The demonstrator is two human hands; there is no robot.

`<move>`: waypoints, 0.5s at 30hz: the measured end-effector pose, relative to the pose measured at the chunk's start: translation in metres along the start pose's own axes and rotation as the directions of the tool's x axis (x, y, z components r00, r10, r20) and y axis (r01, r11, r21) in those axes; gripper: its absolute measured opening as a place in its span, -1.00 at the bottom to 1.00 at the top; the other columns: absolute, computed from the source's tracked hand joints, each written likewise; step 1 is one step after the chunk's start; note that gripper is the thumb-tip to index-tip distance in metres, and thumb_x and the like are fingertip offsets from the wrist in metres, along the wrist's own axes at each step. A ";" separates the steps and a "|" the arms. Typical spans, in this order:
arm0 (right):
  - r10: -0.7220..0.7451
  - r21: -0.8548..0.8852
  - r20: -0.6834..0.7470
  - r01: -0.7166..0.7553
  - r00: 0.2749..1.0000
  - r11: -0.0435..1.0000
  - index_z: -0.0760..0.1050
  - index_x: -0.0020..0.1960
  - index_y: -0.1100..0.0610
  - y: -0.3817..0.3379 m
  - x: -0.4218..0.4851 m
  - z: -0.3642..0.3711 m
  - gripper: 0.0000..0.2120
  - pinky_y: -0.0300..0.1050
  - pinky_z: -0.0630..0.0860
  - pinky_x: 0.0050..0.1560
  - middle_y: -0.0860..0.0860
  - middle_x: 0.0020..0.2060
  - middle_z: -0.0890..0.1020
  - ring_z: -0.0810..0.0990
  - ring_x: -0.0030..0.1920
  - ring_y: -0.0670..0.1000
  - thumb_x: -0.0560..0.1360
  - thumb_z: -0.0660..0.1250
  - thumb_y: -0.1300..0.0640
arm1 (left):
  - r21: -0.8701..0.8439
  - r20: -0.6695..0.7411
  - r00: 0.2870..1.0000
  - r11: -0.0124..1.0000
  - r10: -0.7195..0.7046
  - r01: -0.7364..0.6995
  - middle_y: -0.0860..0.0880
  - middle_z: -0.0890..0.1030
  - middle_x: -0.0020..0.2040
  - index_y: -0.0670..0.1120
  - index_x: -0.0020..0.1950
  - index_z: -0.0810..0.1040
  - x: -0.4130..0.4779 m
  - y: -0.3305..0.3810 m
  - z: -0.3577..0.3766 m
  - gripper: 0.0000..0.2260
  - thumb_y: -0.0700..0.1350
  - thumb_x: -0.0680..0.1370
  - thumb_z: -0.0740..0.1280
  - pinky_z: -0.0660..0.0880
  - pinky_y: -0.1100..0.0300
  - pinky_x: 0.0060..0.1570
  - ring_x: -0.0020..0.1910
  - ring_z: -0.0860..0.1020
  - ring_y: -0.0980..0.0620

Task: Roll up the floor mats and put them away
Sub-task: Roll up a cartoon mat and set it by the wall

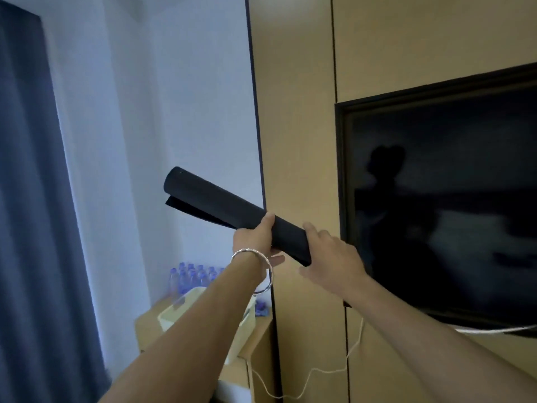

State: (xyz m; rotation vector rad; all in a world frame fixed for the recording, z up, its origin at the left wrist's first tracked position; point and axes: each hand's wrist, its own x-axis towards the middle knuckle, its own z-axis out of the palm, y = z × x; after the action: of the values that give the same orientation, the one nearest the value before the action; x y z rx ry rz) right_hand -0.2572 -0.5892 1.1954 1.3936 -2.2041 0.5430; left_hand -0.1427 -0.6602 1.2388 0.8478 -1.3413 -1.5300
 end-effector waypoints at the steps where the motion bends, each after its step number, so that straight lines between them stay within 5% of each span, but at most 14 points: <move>1: -0.003 -0.027 -0.031 0.002 1.000 1.000 0.15 0.38 0.03 0.020 0.000 0.000 -0.38 -0.03 0.52 -0.10 0.03 0.09 0.51 0.55 0.01 0.09 0.44 0.37 -0.02 | 0.017 0.039 0.999 1.000 -0.009 0.008 -0.07 0.59 -0.10 -0.11 -0.02 0.42 -0.001 -0.008 0.015 -0.73 0.06 0.51 0.36 0.61 0.08 -0.32 -0.20 0.66 -0.08; 4: 0.020 -0.025 0.029 -0.020 0.999 0.999 0.26 0.25 0.05 0.080 0.000 -0.001 -0.56 -0.05 0.51 -0.18 0.02 0.04 0.52 0.56 -0.03 0.07 0.45 0.36 0.06 | 0.372 0.187 0.982 0.925 0.001 -0.072 -0.10 0.64 -0.15 -0.11 0.02 0.45 -0.003 -0.030 0.045 -0.63 0.20 0.55 0.22 0.57 0.14 -0.34 -0.29 0.65 -0.03; 5: 0.034 -0.029 0.067 -0.032 0.997 0.999 0.27 0.24 0.05 0.097 -0.001 -0.001 -0.56 -0.05 0.51 -0.19 0.02 0.04 0.52 0.56 -0.04 0.07 0.44 0.36 0.06 | 0.589 0.240 0.969 0.784 0.061 -0.195 -0.08 0.64 -0.22 -0.11 -0.04 0.49 -0.001 -0.037 0.052 -0.61 0.22 0.56 0.17 0.54 0.18 -0.34 -0.33 0.63 0.00; 7: 0.060 -0.065 0.134 -0.051 0.989 0.997 0.27 0.25 0.04 0.127 -0.007 0.001 -0.54 -0.03 0.52 -0.17 0.02 0.05 0.52 0.57 -0.02 0.08 0.44 0.37 0.05 | 0.858 0.368 0.883 0.261 0.293 -0.444 0.00 0.59 -0.29 -0.07 -0.17 0.50 0.003 -0.052 0.062 -0.63 0.20 0.57 0.15 0.48 0.21 -0.29 -0.34 0.57 0.06; 9: 0.069 -0.116 0.206 -0.046 0.976 0.992 0.28 0.24 0.04 0.149 -0.015 0.007 -0.56 -0.04 0.49 -0.17 0.02 0.03 0.52 0.57 -0.02 0.09 0.43 0.37 0.06 | 0.818 0.536 0.689 -0.097 0.487 -0.567 0.06 0.58 -0.04 0.01 0.03 0.47 0.006 -0.065 0.073 -0.77 0.15 0.57 0.19 0.47 0.19 -0.10 -0.10 0.54 0.07; 11: 0.067 -0.146 0.280 -0.027 0.958 0.989 0.28 0.21 0.05 0.165 -0.021 0.018 -0.57 -0.04 0.49 -0.17 0.02 0.02 0.53 0.57 -0.04 0.09 0.43 0.38 0.07 | 0.706 0.699 0.557 -0.306 0.449 -0.639 0.02 0.41 0.32 0.06 0.34 0.32 0.017 -0.085 0.083 -0.59 0.13 0.54 0.25 0.33 0.07 0.27 0.28 0.38 0.00; 13: 0.050 -0.155 0.329 0.002 0.943 0.988 0.28 0.22 0.05 0.174 -0.027 0.030 -0.56 -0.01 0.53 -0.12 0.03 0.03 0.52 0.56 -0.03 0.08 0.43 0.39 0.08 | 0.630 0.774 0.565 -0.442 0.286 -0.638 -0.06 0.17 0.49 0.07 0.49 0.08 0.030 -0.104 0.090 -0.32 0.18 0.48 0.31 0.07 -0.11 0.44 0.47 0.13 -0.10; 15: 0.027 -0.156 0.348 0.030 0.937 0.987 0.27 0.25 0.05 0.181 -0.032 0.043 -0.54 0.00 0.55 -0.07 0.02 0.03 0.52 0.56 -0.01 0.07 0.44 0.39 0.10 | 0.613 0.758 0.630 -0.512 0.166 -0.602 -0.07 0.13 0.50 0.08 0.52 -0.09 0.045 -0.121 0.093 -0.17 0.22 0.45 0.34 0.00 -0.21 0.42 0.48 0.09 -0.14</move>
State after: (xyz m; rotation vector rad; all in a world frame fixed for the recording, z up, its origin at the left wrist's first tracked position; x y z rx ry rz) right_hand -0.4180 -0.5171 1.1277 1.4981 -2.4579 0.1160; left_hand -0.2665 -0.6680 1.1390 0.5878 -2.7297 0.7559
